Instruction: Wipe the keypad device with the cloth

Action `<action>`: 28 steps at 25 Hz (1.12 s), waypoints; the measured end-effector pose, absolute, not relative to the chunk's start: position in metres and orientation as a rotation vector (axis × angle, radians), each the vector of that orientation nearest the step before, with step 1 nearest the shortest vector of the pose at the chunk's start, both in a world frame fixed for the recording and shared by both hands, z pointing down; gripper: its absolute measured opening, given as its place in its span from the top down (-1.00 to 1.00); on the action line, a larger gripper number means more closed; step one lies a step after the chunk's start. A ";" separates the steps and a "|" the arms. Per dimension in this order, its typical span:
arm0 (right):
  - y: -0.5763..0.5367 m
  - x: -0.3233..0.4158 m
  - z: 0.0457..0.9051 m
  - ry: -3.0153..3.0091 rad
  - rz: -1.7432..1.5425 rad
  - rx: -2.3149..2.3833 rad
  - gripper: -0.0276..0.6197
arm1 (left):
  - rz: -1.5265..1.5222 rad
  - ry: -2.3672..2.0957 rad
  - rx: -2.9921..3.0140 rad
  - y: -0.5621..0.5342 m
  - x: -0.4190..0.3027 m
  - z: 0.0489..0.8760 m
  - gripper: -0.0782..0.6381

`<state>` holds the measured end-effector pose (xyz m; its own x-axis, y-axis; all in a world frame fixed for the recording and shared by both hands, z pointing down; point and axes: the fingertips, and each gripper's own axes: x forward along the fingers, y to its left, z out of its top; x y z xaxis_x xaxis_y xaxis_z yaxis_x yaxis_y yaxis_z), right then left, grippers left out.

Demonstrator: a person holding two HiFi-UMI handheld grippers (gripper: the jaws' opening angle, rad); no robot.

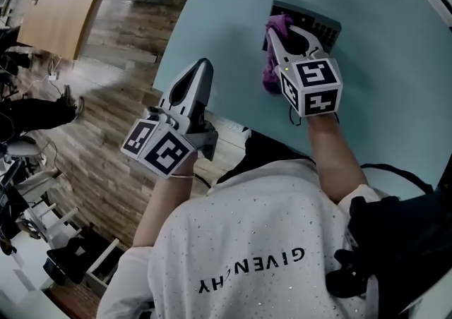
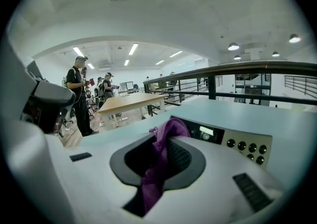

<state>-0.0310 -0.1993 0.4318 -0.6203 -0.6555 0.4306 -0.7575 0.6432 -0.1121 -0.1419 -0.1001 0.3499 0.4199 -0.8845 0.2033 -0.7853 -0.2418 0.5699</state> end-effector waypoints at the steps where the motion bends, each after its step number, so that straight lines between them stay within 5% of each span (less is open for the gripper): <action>1: -0.198 -0.027 0.434 -2.505 0.406 1.132 0.79 | -0.211 -1.393 2.079 -0.101 -0.139 0.351 0.78; 28: -0.190 0.099 0.424 -2.349 0.515 1.464 0.79 | -0.226 -1.187 2.187 -0.113 -0.079 0.336 0.78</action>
<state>0.0987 -0.1896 0.4241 -0.4204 -0.7862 0.4529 -0.9036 0.4080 -0.1306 -0.0789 -0.1132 0.3364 0.5792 -0.8026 0.1427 -0.6943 -0.3939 0.6023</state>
